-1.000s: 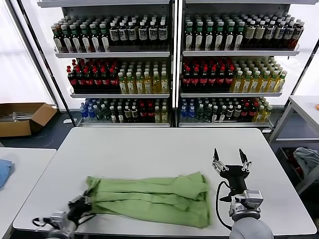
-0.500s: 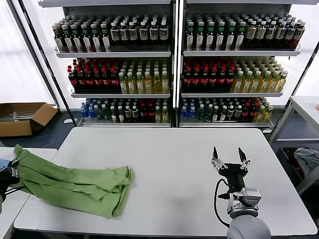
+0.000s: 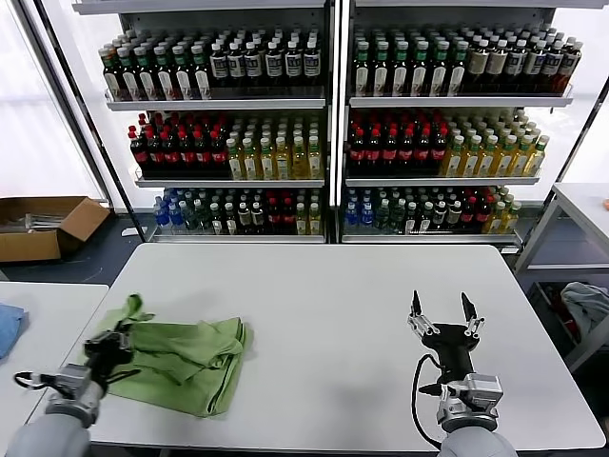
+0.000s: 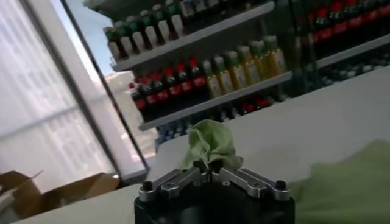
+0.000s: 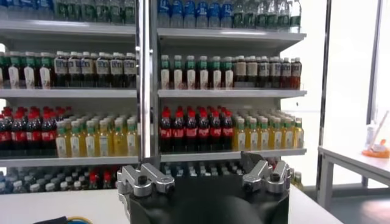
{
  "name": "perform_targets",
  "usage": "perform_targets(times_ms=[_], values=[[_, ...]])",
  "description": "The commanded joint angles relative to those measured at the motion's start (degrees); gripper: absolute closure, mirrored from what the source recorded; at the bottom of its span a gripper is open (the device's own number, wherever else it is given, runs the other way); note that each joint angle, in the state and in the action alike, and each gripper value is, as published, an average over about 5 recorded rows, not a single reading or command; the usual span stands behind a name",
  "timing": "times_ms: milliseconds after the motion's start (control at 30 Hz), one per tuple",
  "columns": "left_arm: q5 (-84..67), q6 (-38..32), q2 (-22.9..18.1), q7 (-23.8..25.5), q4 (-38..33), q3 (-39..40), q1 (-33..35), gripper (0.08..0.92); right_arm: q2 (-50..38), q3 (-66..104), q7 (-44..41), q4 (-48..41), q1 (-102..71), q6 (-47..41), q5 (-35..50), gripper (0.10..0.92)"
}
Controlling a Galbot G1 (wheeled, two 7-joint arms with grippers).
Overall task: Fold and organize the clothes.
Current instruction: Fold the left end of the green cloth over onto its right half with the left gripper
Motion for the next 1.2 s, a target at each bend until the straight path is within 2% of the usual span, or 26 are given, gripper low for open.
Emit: perform_targets(times_ms=[33, 333, 767, 900, 1000, 1200], values=[[3.1, 4.2, -8.3, 0.0, -6.1, 14.3, -3.2, 0.910, 0.8, 0.6, 0.0, -0.6, -3.5, 1.0, -0.7, 0.203], [4.7, 4.9, -6.8, 1.9, -9.2, 15.0, -0.6, 0.910, 2.0, 0.6, 0.0, -2.6, -4.1, 1.8, -0.9, 0.203], [13.6, 3.7, -3.3, 9.5, -13.3, 14.6, 6.9, 0.910, 2.6, 0.0, 0.1, -2.9, -5.3, 2.5, -0.8, 0.203], [15.7, 3.1, -4.7, 9.9, -10.5, 15.2, 6.6, 0.910, 2.2, 0.0, 0.1, -2.5, -5.9, 2.7, -0.6, 0.203], [16.5, 2.1, -6.6, 9.6, -5.5, 15.5, 4.6, 0.910, 1.9, 0.0, 0.1, -2.1, -6.1, 2.8, -0.4, 0.203], [16.5, -0.1, -10.0, 6.6, 2.2, 14.9, 0.9, 0.867, 1.3, 0.0, 0.0, -1.8, -6.1, 2.8, -0.2, 0.203]])
